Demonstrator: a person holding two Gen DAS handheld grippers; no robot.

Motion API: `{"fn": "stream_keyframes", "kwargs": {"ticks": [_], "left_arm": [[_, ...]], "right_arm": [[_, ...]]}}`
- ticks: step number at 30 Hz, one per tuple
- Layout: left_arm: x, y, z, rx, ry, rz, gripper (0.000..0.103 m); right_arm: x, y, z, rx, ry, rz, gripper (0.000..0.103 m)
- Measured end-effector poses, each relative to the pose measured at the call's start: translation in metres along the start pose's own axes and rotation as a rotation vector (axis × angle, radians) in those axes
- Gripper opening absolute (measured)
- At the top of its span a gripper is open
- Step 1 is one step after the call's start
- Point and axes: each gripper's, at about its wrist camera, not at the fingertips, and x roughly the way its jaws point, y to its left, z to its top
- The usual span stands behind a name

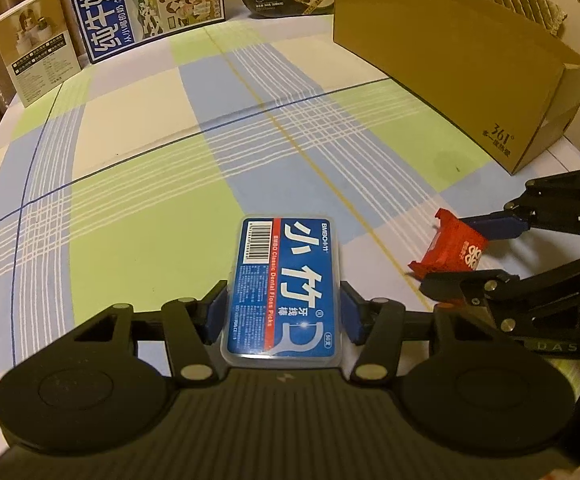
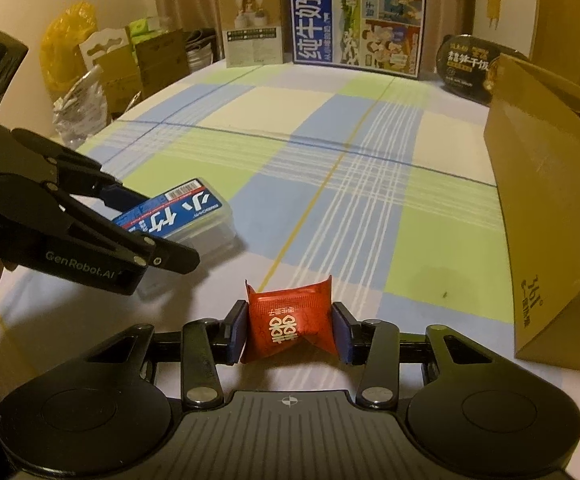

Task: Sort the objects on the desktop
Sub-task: 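Lift and carry the toothpick box and candy packet toward the cardboard box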

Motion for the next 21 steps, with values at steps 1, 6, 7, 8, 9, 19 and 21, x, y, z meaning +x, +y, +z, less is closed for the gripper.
{"fn": "stream_keyframes", "kwargs": {"ticks": [1, 6, 7, 8, 9, 19, 21], "left_arm": [[-0.001, 0.000, 0.000, -0.002, -0.002, -0.001, 0.051], [-0.005, 0.002, 0.002, -0.031, -0.016, -0.007, 0.051], [-0.005, 0.002, 0.002, -0.040, -0.017, -0.010, 0.051], [-0.005, 0.002, 0.002, -0.045, -0.016, -0.012, 0.051], [-0.005, 0.002, 0.002, -0.049, -0.016, -0.013, 0.051], [-0.011, -0.004, 0.000, -0.090, -0.018, -0.033, 0.051], [-0.013, -0.005, 0.000, -0.098, -0.023, -0.032, 0.051]], "right_arm": [[-0.001, 0.000, 0.001, 0.002, -0.004, -0.004, 0.041], [-0.004, -0.003, 0.002, 0.018, -0.018, -0.021, 0.041], [-0.004, -0.004, 0.002, 0.020, -0.018, -0.023, 0.041], [-0.004, -0.005, 0.002, 0.025, -0.018, -0.025, 0.041], [-0.005, -0.006, 0.002, 0.029, -0.018, -0.026, 0.041], [-0.016, -0.009, 0.009, 0.063, -0.040, -0.038, 0.041], [-0.021, -0.010, 0.011, 0.072, -0.048, -0.044, 0.041]]}}
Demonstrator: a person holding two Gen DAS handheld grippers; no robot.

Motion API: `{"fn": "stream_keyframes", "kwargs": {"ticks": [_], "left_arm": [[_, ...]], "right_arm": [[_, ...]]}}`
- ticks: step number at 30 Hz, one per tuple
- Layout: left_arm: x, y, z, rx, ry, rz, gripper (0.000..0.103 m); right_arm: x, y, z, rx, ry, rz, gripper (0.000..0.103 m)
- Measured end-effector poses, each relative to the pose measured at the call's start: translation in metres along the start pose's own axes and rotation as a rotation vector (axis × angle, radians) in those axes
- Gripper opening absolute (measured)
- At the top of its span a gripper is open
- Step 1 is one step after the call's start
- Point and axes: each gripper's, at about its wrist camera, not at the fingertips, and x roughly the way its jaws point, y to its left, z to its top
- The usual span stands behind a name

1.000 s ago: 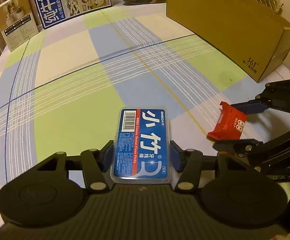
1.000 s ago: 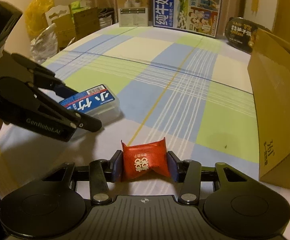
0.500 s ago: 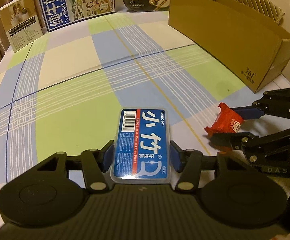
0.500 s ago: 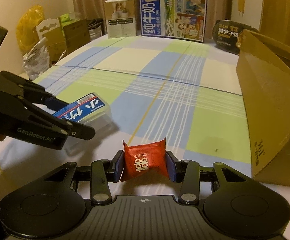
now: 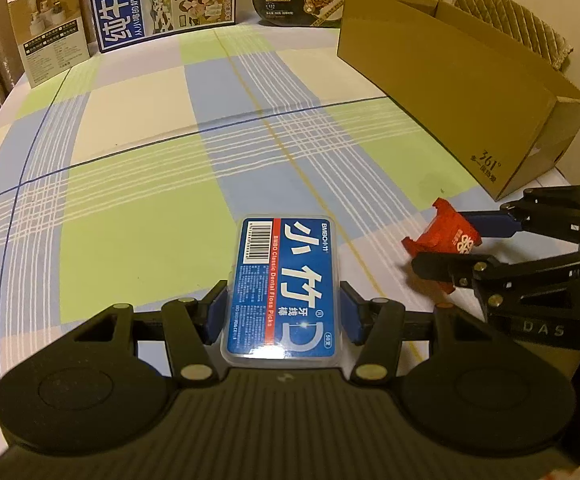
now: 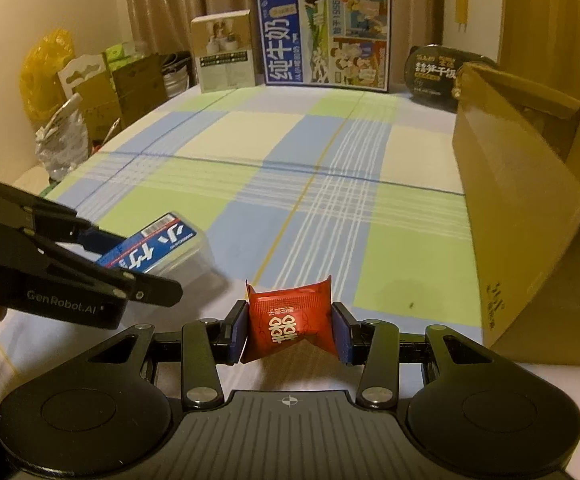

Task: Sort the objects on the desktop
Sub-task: 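Lift and carry the toothpick box and candy packet toward the cardboard box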

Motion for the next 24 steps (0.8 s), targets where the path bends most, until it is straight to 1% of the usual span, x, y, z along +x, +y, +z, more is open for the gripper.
{"fn": "stream_keyframes", "kwargs": {"ticks": [5, 13, 19, 24], "left_arm": [[-0.009, -0.002, 0.003, -0.025, -0.014, 0.003, 0.051], [-0.029, -0.016, 0.015, -0.063, -0.068, -0.004, 0.051], [-0.048, -0.036, 0.031, -0.080, -0.116, -0.025, 0.051], [-0.062, -0.060, 0.055, -0.040, -0.162, -0.052, 0.051]], "right_arm": [[-0.012, -0.003, 0.004, 0.026, -0.021, -0.009, 0.041], [-0.045, -0.010, 0.020, 0.060, -0.090, -0.039, 0.041], [-0.080, -0.026, 0.037, 0.081, -0.169, -0.076, 0.041], [-0.118, -0.055, 0.055, 0.100, -0.259, -0.135, 0.041]]}}
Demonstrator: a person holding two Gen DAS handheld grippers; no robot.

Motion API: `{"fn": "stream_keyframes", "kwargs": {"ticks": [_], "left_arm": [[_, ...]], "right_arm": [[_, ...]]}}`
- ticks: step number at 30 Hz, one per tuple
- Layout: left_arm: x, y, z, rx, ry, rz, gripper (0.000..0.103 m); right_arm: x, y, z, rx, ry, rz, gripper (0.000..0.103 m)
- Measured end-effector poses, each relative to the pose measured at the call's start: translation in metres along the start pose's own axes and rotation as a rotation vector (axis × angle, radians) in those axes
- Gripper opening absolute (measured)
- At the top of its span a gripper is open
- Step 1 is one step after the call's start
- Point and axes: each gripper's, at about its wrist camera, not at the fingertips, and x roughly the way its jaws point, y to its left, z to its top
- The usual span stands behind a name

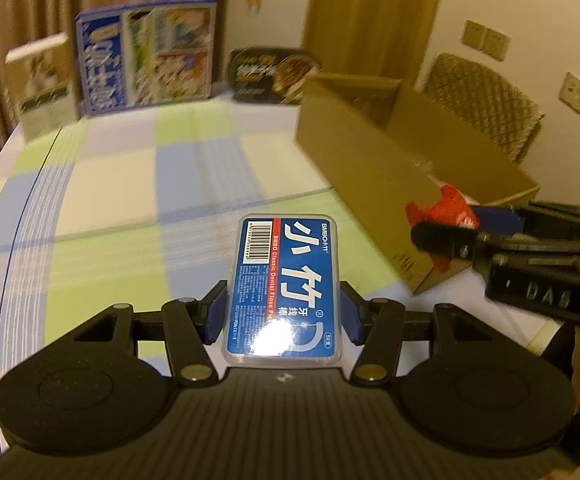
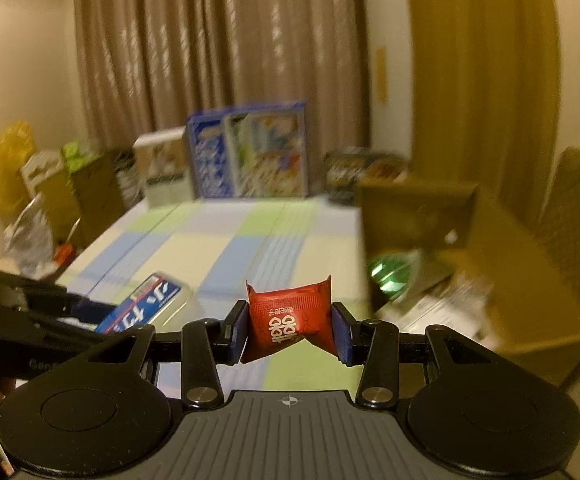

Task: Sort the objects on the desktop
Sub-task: 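Lift and carry the toothpick box and candy packet toward the cardboard box, then open both grippers to drop the toothpick box and candy into the box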

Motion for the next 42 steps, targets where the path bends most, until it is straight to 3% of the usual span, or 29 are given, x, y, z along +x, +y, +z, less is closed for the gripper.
{"fn": "stream_keyframes", "kwargs": {"ticks": [10, 21, 28, 30, 31, 35, 37, 38, 42], "left_arm": [[0.019, -0.079, 0.062, 0.090, -0.061, -0.106, 0.051], [0.079, -0.144, 0.101, 0.134, -0.045, -0.180, 0.051], [0.104, -0.152, 0.114, 0.118, -0.039, -0.179, 0.051], [0.112, -0.148, 0.116, 0.090, -0.042, -0.188, 0.056], [0.116, -0.145, 0.117, 0.075, -0.038, -0.190, 0.065], [0.114, -0.133, 0.116, 0.073, -0.055, -0.164, 0.066], [0.111, -0.127, 0.114, 0.068, -0.056, -0.153, 0.066], [0.109, -0.123, 0.112, 0.065, -0.058, -0.146, 0.066], [0.099, -0.110, 0.106, 0.040, -0.065, -0.133, 0.070]], "right_arm": [[-0.018, -0.091, 0.032, 0.039, -0.065, -0.154, 0.041], [0.000, -0.155, 0.031, 0.089, -0.048, -0.207, 0.041], [0.022, -0.167, 0.033, 0.120, -0.027, -0.193, 0.041], [0.029, -0.168, 0.035, 0.135, -0.018, -0.182, 0.041], [0.032, -0.169, 0.037, 0.141, -0.017, -0.176, 0.041], [0.041, -0.170, 0.040, 0.154, -0.010, -0.158, 0.041], [0.048, -0.171, 0.042, 0.157, -0.002, -0.133, 0.047], [0.050, -0.172, 0.043, 0.159, 0.001, -0.113, 0.055], [0.040, -0.177, 0.042, 0.193, -0.039, -0.121, 0.063]]}}
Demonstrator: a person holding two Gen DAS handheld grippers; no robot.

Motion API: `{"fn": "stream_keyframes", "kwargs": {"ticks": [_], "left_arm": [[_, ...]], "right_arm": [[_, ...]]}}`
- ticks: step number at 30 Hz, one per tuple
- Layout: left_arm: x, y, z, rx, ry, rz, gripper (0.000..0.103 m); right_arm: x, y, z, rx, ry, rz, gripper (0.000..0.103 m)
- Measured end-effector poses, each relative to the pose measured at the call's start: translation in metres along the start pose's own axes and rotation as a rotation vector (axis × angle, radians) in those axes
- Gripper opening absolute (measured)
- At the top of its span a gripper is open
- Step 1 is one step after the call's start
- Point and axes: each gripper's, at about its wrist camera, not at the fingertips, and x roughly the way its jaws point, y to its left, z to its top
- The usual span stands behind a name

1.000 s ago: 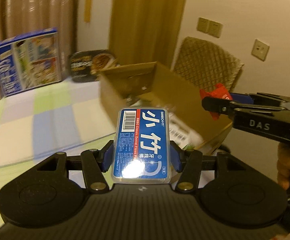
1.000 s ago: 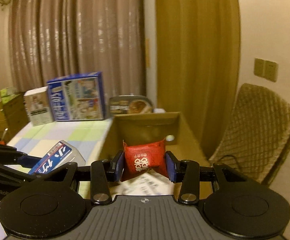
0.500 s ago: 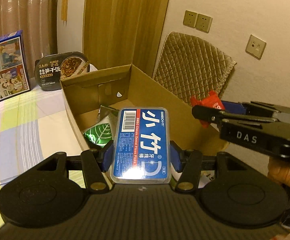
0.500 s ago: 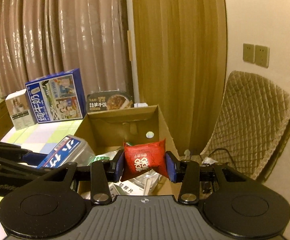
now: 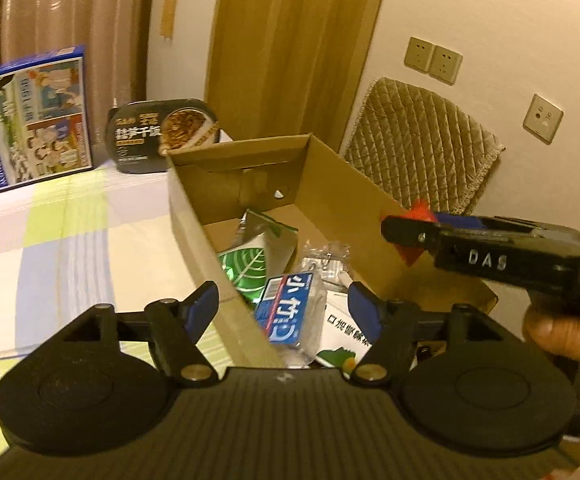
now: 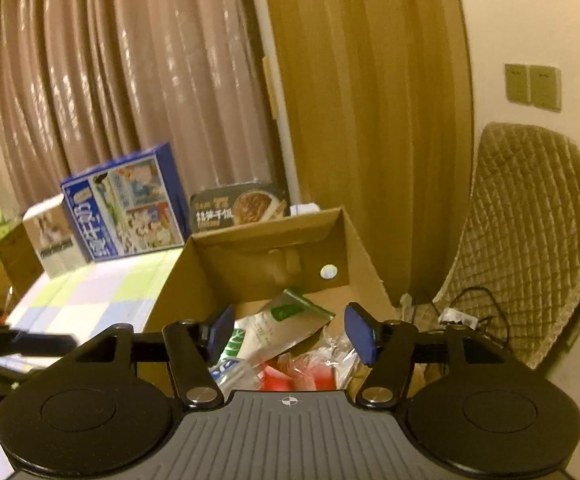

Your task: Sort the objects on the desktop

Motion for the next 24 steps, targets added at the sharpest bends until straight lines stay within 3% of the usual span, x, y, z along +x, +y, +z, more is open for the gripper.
{"fn": "stream_keyframes", "kwargs": {"ticks": [2, 6, 11, 16, 20, 24], "left_arm": [[-0.009, 0.005, -0.004, -0.010, -0.007, 0.013, 0.079], [-0.027, 0.010, -0.013, -0.042, -0.007, 0.029, 0.084], [-0.054, 0.007, -0.030, -0.051, -0.014, 0.061, 0.095], [-0.080, -0.006, -0.047, -0.053, -0.038, 0.069, 0.101], [-0.097, -0.017, -0.057, -0.079, -0.031, 0.054, 0.101], [-0.116, -0.035, -0.069, -0.066, -0.039, 0.089, 0.101]], "right_arm": [[-0.008, -0.003, -0.001, 0.021, -0.002, -0.012, 0.072], [-0.034, -0.007, -0.009, 0.045, 0.001, -0.042, 0.090], [-0.074, -0.008, -0.024, 0.091, 0.004, -0.068, 0.101], [-0.112, -0.002, -0.035, 0.102, 0.041, -0.088, 0.101], [-0.135, 0.008, -0.038, 0.079, 0.078, -0.103, 0.101], [-0.156, 0.020, -0.044, 0.038, 0.092, -0.132, 0.101]]}}
